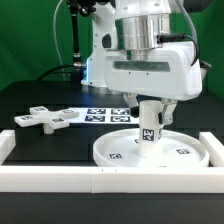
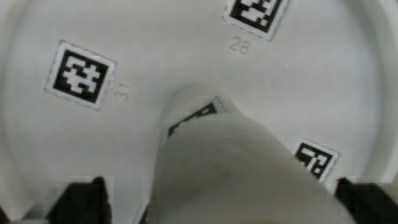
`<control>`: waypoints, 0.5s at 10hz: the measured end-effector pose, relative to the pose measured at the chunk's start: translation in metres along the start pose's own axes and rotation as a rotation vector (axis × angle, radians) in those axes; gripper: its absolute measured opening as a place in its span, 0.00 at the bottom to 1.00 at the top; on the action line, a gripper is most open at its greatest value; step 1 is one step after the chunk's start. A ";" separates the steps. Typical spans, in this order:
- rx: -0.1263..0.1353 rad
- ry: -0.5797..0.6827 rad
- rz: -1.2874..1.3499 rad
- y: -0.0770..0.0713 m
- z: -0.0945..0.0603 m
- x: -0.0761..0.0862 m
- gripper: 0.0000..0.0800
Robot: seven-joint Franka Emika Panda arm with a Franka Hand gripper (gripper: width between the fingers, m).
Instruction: Assemble round table
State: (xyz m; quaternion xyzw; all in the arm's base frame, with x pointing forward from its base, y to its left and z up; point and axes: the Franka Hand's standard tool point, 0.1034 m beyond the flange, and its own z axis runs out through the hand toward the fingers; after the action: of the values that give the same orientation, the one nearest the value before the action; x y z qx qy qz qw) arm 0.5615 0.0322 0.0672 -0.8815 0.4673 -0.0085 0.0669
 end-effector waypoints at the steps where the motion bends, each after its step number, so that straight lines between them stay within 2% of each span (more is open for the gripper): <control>1: 0.002 0.001 -0.011 -0.004 -0.001 -0.003 0.81; 5: 0.001 0.001 -0.322 -0.004 0.000 -0.004 0.81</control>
Offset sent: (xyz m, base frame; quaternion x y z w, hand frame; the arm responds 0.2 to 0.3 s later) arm 0.0000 0.0000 0.0000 0.0000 0.0000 -0.2571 0.9664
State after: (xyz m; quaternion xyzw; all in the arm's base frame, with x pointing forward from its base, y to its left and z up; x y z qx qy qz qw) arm 0.5624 0.0376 0.0678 -0.9449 0.3201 -0.0198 0.0649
